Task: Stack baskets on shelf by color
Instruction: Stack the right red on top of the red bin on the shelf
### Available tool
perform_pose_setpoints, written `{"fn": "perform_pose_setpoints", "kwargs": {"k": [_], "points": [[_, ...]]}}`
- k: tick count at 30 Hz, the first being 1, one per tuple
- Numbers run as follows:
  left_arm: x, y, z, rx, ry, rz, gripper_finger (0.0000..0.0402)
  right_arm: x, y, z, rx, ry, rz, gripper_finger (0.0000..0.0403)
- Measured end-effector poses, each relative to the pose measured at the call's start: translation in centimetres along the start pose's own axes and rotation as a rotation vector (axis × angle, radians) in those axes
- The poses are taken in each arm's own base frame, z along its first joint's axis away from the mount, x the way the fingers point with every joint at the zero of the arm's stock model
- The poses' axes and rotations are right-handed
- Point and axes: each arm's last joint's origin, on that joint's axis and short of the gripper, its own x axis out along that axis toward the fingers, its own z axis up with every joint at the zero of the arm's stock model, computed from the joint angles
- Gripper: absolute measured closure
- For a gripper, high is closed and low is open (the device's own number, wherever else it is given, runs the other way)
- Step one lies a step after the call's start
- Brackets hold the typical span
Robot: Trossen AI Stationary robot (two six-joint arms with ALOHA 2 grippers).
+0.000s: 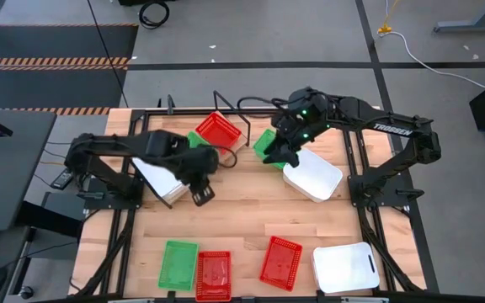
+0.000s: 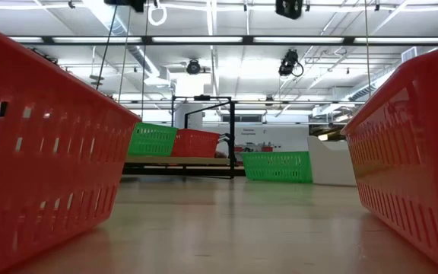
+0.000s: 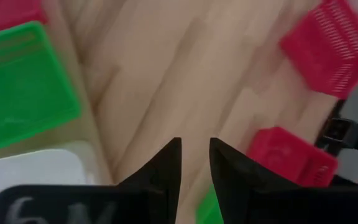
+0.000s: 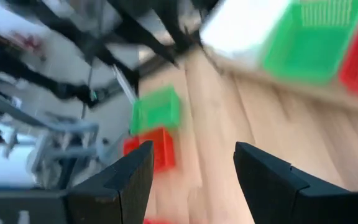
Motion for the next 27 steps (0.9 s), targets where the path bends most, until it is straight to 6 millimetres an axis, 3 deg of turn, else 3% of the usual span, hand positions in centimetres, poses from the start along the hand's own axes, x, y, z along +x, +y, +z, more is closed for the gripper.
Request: {"fn": "perform_pose_setpoints", "kwargs": {"k": [5,10,18,22,27], "points": [[-0.5,-3.3,-1.0,-0.062,-0.11,-0.076,0.0305,-1.5,-1.9,-2.7,0.077,0.235,-0.21,0.0176],[0.0,-6.1,-2.2,-0.02,-0.163,-0.107,0.0304,-2.1,-2.5,-4.6,0.126,0.379,-0.417,0.0176],[-0.3,-7.8,-4.2,0.119,-0.141,-0.137,0.0303,1.4,-3.1,-7.3,0.307,0.449,-0.421,0.0176],[-1.5,-8.3,-5.6,0.184,-0.133,-0.18,0.0303,3.8,-1.8,-8.6,0.347,0.432,-0.359,0.0176],[-1.5,-9.0,-7.5,0.276,-0.095,-0.153,0.0303,7.2,0.7,-10.7,0.291,0.388,-0.285,0.0179]]}}
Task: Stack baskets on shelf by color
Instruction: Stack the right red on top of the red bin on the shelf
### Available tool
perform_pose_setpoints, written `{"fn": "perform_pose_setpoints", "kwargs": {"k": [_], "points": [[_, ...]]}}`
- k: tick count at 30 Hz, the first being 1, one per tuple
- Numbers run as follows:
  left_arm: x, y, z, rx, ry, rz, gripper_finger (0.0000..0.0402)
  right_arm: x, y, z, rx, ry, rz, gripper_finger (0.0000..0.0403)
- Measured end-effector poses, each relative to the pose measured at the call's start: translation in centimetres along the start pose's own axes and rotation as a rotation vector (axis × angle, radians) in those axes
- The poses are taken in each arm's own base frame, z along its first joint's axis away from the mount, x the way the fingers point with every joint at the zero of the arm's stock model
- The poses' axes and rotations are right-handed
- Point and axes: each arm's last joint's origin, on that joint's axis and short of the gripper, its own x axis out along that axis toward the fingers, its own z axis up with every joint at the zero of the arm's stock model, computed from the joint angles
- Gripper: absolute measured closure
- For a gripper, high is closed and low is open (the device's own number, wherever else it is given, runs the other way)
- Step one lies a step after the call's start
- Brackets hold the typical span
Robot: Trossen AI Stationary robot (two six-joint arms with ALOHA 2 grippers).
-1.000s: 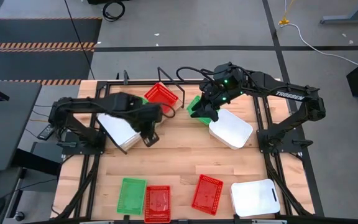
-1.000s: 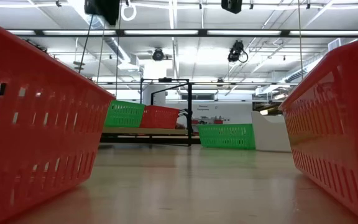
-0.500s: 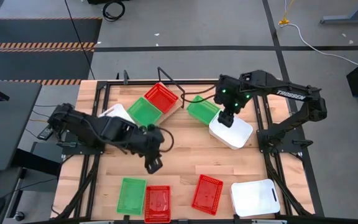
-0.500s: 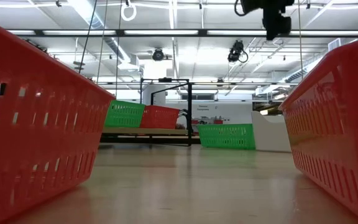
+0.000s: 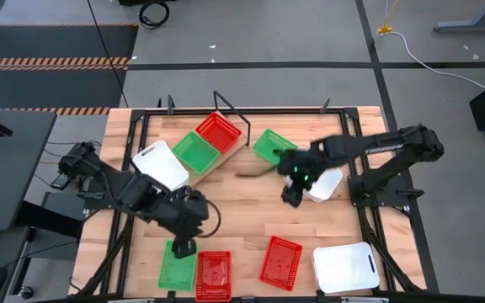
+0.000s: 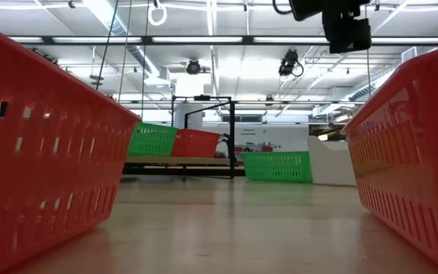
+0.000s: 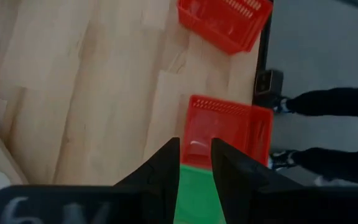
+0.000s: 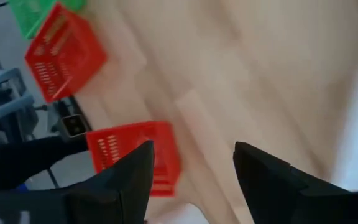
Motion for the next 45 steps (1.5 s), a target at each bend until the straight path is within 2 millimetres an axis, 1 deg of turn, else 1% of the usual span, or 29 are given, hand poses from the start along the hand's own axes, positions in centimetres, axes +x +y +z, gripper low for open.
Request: {"fn": "perform_pose_setpoints", "kwargs": {"k": [5,8,13,17,21,24,27,29,33,36,40,42,45], "points": [[0.5,-0.7,-1.2,0.058,0.008,0.037,0.0303,3.4,2.7,-2.0,-0.093,0.043,0.009,0.0186],[0.6,-1.2,-1.6,0.094,0.013,0.031,0.0303,5.8,4.1,-3.2,-0.107,0.088,0.003,0.0188],[0.9,-1.8,-1.3,0.134,-0.025,-0.005,0.0303,9.7,6.2,-5.1,-0.068,0.148,0.016,0.0188],[0.9,-1.8,-1.1,0.133,-0.038,-0.014,0.0303,12.3,6.7,-6.7,-0.031,0.201,-0.04,0.0188],[0.8,-2.1,-1.3,0.129,-0.037,-0.021,0.0303,14.2,6.6,-7.7,-0.042,0.238,-0.1,0.0188],[0.8,-2.3,-1.5,0.102,-0.038,-0.029,0.0303,14.9,6.4,-7.8,-0.063,0.228,-0.129,0.0188],[0.7,-2.5,-1.7,0.078,-0.035,-0.035,0.0303,14.8,6.3,-7.7,-0.087,0.203,-0.146,0.0188],[0.7,-2.6,-1.8,0.064,-0.033,-0.038,0.0303,14.2,6.1,-7.6,-0.108,0.206,-0.155,0.0188],[0.7,-2.6,-1.8,0.037,-0.043,-0.027,0.0303,12.2,5.7,-7.6,-0.185,0.188,-0.195,0.0188],[0.8,-2.3,-1.5,0.004,-0.065,-0.002,0.0303,11.9,5.6,-7.6,-0.248,0.111,-0.249,0.0188],[1.1,-1.9,-1.0,-0.069,-0.073,0.016,0.0303,12.9,6.0,-7.3,-0.314,0.064,-0.204,0.0188],[1.2,-1.6,-0.7,-0.111,-0.075,0.024,0.0303,14.1,6.0,-7.4,-0.324,0.09,-0.186,0.0188],[1.5,-1.5,-0.6,-0.151,-0.07,0.033,0.0303,15.0,5.1,-7.6,-0.351,0.136,-0.278,0.0188]]}}
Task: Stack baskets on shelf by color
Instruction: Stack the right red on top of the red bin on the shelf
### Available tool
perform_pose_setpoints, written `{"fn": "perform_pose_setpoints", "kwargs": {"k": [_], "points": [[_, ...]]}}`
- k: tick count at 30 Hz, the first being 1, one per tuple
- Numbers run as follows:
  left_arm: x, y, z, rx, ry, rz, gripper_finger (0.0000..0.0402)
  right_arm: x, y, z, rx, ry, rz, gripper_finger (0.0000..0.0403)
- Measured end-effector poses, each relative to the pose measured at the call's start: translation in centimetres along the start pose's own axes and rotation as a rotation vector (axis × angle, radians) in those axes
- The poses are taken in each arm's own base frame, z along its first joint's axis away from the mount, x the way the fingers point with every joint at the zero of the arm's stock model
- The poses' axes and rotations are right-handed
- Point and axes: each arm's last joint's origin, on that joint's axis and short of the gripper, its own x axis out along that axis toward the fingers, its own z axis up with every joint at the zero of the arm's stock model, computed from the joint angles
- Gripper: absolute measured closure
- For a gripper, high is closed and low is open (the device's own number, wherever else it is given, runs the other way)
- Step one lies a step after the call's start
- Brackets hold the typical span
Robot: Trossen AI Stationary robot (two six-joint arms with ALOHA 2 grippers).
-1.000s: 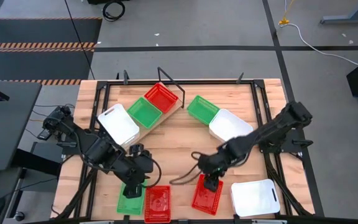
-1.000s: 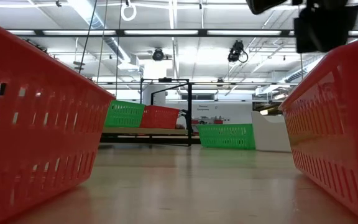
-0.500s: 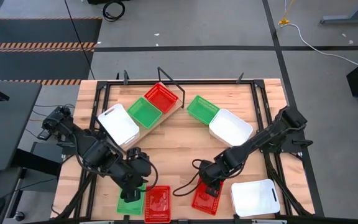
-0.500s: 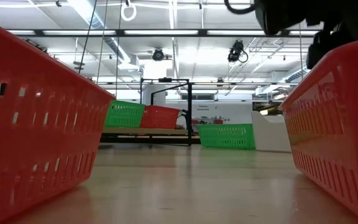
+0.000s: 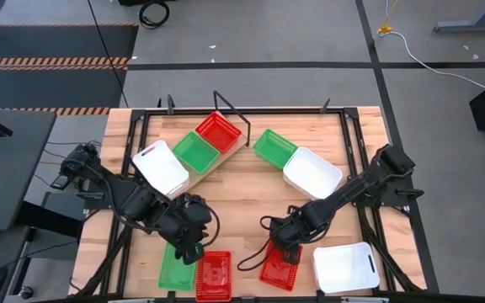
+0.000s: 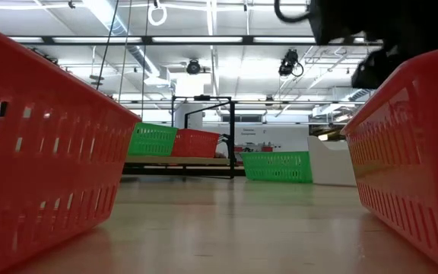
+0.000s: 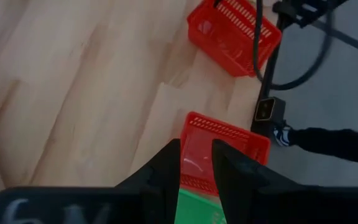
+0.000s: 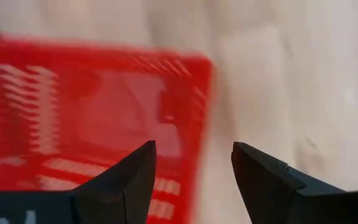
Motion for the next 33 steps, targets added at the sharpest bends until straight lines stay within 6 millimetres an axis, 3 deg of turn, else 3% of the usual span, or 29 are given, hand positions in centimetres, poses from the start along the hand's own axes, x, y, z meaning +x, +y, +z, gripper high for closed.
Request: {"fn": "perform_pose_setpoints", "kwargs": {"k": [4,10,14,19,26,28,33], "points": [[0.1,-0.2,0.0,-0.045,0.001,-0.013,0.0304,0.9,-1.2,0.5,0.044,-0.012,-0.098,0.0188],[0.2,-0.5,0.0,-0.102,0.003,-0.028,0.0305,2.6,-1.2,1.8,0.043,-0.022,0.07,0.0192],[0.4,-0.6,-0.1,-0.126,0.013,-0.036,0.0313,3.3,-1.7,2.2,0.072,-0.014,0.064,0.0207],[0.4,-0.8,-0.3,-0.126,0.018,-0.037,0.0324,3.3,-2.6,2.9,0.101,-0.011,0.065,0.0262],[0.5,-0.6,0.0,-0.134,0.014,-0.032,0.0337,3.1,-4.3,4.2,0.181,0.013,0.115,0.0385],[0.5,-0.6,0.0,-0.134,0.003,-0.025,0.034,3.1,-4.8,4.8,0.233,0.008,0.133,0.0394],[0.6,-0.2,0.4,-0.142,-0.06,0.023,0.0344,2.9,-6.7,6.7,0.465,-0.053,0.171,0.037]]}}
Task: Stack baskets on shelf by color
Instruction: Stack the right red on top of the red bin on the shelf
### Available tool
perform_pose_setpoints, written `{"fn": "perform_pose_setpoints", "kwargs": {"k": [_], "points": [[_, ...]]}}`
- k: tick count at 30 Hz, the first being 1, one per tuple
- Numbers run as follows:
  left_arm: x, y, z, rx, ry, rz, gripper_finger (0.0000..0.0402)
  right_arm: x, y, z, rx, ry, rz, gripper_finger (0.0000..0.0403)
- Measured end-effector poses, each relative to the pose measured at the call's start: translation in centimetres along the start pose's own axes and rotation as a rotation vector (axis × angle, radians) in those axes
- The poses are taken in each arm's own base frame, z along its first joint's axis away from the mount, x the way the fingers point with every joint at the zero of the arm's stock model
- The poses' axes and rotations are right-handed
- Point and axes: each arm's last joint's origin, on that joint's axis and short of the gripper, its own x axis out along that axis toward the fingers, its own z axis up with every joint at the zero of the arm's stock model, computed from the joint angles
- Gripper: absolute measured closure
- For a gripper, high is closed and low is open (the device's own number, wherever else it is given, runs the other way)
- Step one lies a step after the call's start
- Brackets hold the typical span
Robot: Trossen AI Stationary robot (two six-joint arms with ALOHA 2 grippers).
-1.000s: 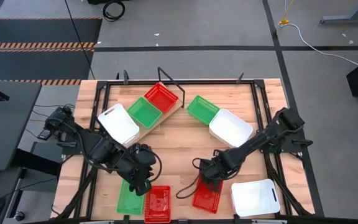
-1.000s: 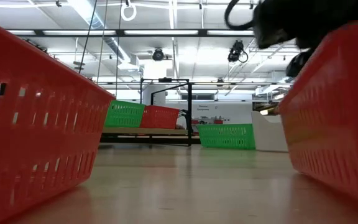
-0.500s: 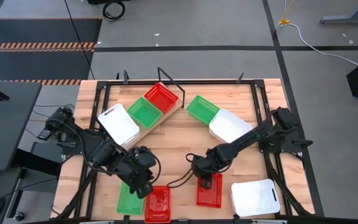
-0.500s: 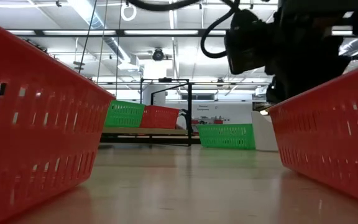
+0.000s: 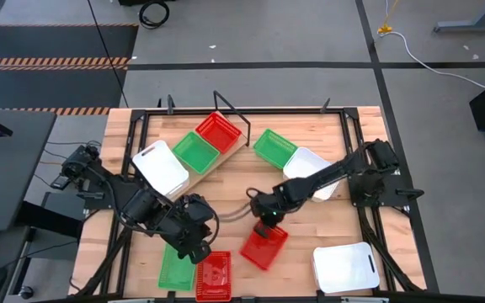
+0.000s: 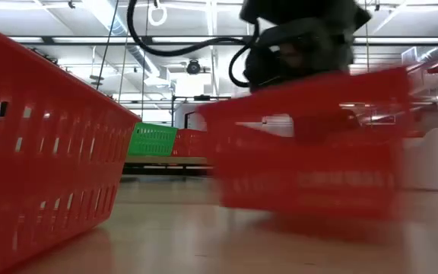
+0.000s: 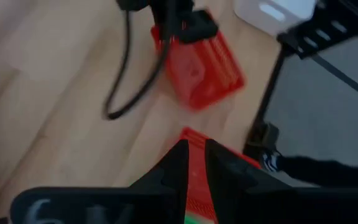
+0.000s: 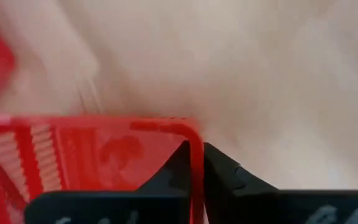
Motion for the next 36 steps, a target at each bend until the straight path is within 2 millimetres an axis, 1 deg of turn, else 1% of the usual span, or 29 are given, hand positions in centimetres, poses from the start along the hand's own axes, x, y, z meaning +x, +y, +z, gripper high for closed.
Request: {"fn": "perform_pose_setpoints", "kwargs": {"k": [3,7,10,12,15,17,18,20,22,25,27,30,32,36], "points": [[0.1,0.3,0.4,-0.01,-0.015,0.015,0.0343,-0.3,-0.7,1.9,0.132,-0.057,0.032,0.0374],[0.4,0.7,1.0,-0.028,-0.029,0.036,0.034,-1.0,-1.8,4.2,0.306,-0.153,0.056,0.0395],[0.5,1.1,1.4,0.004,-0.037,0.057,0.034,-1.4,-2.4,5.7,0.393,-0.2,0.095,0.0395],[0.5,1.2,1.5,0.065,-0.045,0.074,0.034,-1.6,-2.7,6.5,0.436,-0.206,0.139,0.0389],[0.5,1.5,1.6,0.161,-0.059,0.11,0.0341,-2.3,-3.0,7.7,0.452,-0.21,0.232,0.0386],[0.5,1.6,1.5,0.187,-0.068,0.14,0.0342,-3.4,-2.7,8.4,0.447,-0.242,0.309,0.0388],[0.5,1.7,1.5,0.193,-0.07,0.148,0.0342,-4.3,-2.5,8.7,0.449,-0.27,0.351,0.0391],[0.5,1.8,1.4,0.203,-0.06,0.165,0.0341,-6.2,-2.5,9.2,0.469,-0.338,0.408,0.0396],[0.5,1.9,1.3,0.215,-0.055,0.172,0.0342,-8.0,-2.8,9.7,0.513,-0.416,0.434,0.0397],[0.5,1.9,1.3,0.253,-0.053,0.177,0.0346,-10.6,-4.0,10.5,0.598,-0.535,0.451,0.0393],[0.4,2.0,1.3,0.276,-0.053,0.194,0.0348,-11.8,-4.9,11.1,0.644,-0.583,0.461,0.0392],[0.4,2.6,1.2,0.301,-0.057,0.263,0.0348,-12.5,-5.8,11.7,0.664,-0.593,0.47,0.0394],[0.3,3.1,1.3,0.32,-0.078,0.336,0.0346,-12.5,-6.0,11.7,0.647,-0.573,0.47,0.0396],[-0.1,4.0,1.9,0.423,-0.127,0.469,0.0334,-11.8,-5.8,10.7,0.62,-0.5,0.398,0.0396]]}}
